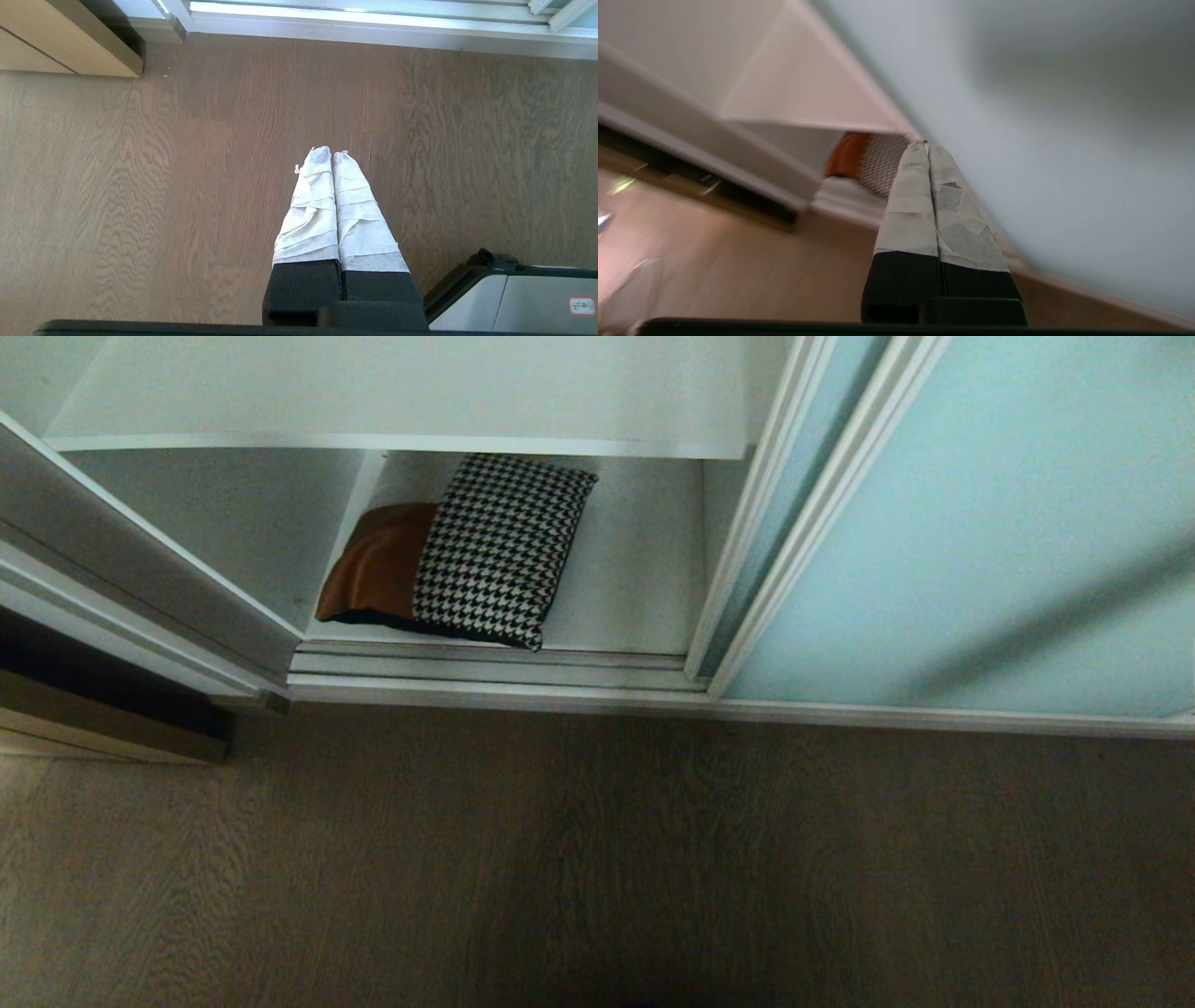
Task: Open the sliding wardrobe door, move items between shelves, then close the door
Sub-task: Close the door
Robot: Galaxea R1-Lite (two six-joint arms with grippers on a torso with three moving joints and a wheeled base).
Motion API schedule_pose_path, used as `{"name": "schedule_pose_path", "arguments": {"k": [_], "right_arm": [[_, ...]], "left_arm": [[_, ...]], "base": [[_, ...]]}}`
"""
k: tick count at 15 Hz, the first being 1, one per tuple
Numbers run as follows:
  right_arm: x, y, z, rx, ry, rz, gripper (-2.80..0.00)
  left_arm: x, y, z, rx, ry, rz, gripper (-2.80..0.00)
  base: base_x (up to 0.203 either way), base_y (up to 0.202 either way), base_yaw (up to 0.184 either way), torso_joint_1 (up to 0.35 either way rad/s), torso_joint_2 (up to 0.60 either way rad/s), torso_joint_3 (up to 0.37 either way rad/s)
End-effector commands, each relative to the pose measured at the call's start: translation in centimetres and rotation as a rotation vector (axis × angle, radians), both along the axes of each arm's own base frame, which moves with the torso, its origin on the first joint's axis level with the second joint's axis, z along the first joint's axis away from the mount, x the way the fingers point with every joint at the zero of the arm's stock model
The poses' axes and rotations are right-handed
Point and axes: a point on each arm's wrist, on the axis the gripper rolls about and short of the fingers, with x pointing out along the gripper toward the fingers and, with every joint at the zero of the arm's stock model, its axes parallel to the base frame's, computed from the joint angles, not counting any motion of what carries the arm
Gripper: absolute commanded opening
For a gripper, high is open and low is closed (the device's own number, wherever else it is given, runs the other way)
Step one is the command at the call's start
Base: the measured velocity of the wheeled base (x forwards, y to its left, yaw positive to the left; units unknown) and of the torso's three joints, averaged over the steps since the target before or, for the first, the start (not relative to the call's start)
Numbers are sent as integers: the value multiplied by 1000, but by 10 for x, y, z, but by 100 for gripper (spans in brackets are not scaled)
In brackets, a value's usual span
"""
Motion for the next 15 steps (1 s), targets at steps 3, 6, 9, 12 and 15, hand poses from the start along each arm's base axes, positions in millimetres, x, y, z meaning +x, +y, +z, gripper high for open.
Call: {"name": "schedule_pose_path", "arguments": {"k": [3, 6, 9, 12, 15], "right_arm": [[16, 27, -12, -33, 64, 88, -280], [29, 45, -14, -59, 47, 112, -280], [42, 54, -18, -57, 60, 88, -280], [60, 55, -19, -52, 75, 22, -280], [84, 62, -15, -12, 31, -31, -280]], "left_arm": [[0, 0, 0, 0, 3, 1, -280], [0, 0, 0, 0, 2, 1, -280], [0, 0, 0, 0, 2, 1, -280], [0, 0, 0, 0, 2, 1, -280], [0, 0, 0, 0, 3, 1, -280]], "base": [[0, 0, 0, 0, 0, 0], [0, 0, 0, 0, 0, 0], [0, 0, 0, 0, 0, 0], [0, 0, 0, 0, 0, 0], [0, 0, 0, 0, 0, 0]]}}
